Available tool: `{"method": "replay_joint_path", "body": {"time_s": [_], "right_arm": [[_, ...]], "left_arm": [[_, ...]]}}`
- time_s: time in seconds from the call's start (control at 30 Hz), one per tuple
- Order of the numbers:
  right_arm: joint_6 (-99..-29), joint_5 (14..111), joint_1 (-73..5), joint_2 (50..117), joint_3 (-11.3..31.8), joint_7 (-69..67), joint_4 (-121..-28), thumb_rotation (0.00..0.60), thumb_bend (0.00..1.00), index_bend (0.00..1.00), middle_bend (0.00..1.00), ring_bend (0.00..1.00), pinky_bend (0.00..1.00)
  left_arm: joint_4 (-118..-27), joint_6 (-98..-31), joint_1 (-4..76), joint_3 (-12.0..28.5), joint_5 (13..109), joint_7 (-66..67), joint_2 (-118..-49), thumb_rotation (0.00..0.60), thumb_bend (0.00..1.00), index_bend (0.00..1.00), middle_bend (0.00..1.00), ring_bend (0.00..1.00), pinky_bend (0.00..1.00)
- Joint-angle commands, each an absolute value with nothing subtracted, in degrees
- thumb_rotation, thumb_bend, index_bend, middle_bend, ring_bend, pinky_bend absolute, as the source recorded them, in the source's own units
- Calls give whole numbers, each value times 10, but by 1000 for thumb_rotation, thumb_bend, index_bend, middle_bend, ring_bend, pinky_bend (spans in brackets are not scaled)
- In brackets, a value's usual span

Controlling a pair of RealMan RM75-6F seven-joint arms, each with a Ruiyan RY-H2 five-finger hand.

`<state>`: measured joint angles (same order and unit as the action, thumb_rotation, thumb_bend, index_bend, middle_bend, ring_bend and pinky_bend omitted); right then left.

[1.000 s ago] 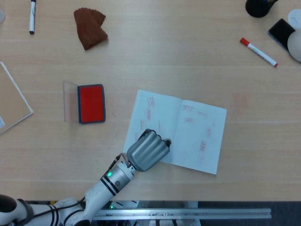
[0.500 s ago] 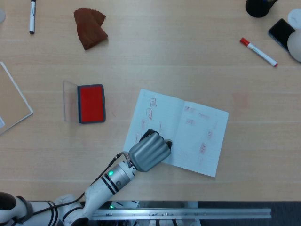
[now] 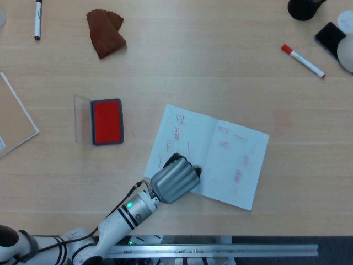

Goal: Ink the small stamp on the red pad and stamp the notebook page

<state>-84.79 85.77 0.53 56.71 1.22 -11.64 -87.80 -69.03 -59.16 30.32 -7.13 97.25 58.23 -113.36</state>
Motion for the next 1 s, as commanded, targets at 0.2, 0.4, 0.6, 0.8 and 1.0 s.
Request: {"method": "replay_joint_path", "body": {"time_s": [0.2, 0.4, 0.6, 0.8, 1.0], "right_arm": [[-848, 857, 7, 567, 12, -117, -877, 600, 303, 114, 184, 90, 151], [-849, 856, 7, 567, 13, -118, -877, 600, 303, 114, 184, 90, 150], [-848, 857, 5, 568, 15, -119, -878, 600, 303, 114, 184, 90, 151], [-844, 861, -1, 571, 16, -117, -880, 600, 303, 114, 183, 90, 150], [-841, 865, -6, 572, 18, -112, -886, 600, 303, 114, 183, 90, 150]], "left_arm": [[-684, -591, 301, -74, 977, 583, -1139, 600, 261, 560, 985, 990, 1000], [-689, -596, 303, -65, 979, 582, -1136, 600, 261, 560, 985, 990, 1000], [-736, -618, 310, -32, 976, 574, -1105, 600, 261, 560, 985, 990, 1000], [-788, -634, 316, -1, 967, 572, -1063, 600, 261, 560, 985, 990, 1000], [-810, -644, 316, 6, 964, 568, -1031, 600, 261, 561, 985, 990, 1000]]}}
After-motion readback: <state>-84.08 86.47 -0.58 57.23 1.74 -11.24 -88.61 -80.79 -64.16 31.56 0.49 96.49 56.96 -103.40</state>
